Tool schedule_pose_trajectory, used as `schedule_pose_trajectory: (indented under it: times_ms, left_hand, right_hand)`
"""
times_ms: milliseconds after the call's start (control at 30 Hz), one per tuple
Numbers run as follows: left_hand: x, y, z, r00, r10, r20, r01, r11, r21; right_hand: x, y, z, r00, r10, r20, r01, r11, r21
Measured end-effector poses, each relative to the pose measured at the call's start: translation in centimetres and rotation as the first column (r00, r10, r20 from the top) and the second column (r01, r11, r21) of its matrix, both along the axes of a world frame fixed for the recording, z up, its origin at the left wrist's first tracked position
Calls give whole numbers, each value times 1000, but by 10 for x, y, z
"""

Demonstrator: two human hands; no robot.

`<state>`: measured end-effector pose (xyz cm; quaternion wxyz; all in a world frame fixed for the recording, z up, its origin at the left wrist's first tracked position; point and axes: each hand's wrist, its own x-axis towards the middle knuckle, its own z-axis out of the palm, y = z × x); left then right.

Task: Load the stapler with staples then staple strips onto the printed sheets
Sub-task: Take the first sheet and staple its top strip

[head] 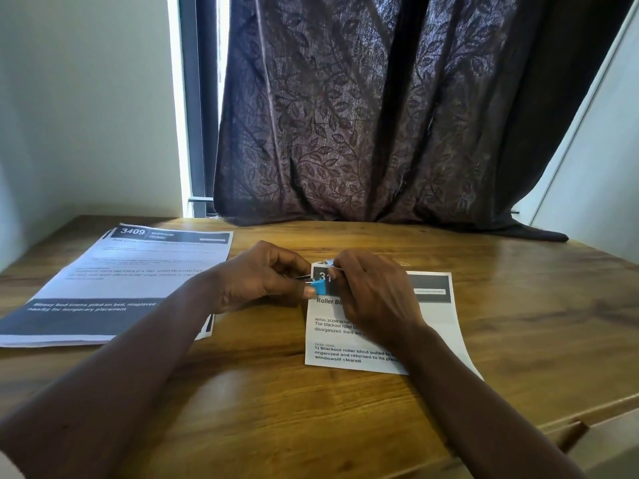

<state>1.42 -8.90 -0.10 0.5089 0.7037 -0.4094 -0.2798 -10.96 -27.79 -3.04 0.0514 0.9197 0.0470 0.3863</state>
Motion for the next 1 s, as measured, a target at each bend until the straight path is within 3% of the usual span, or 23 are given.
schedule_pose_trajectory:
  times_ms: [767, 1000]
  left_hand:
    - [-2, -4, 4, 953, -28, 300, 0, 996, 91]
    - [-2, -2, 6, 958, -31, 284, 12, 997, 71]
  right_hand:
    - [1, 2, -1, 1000, 8, -21, -7, 999, 45]
    - [-2, 3, 0, 1000, 13, -4, -13, 997, 74]
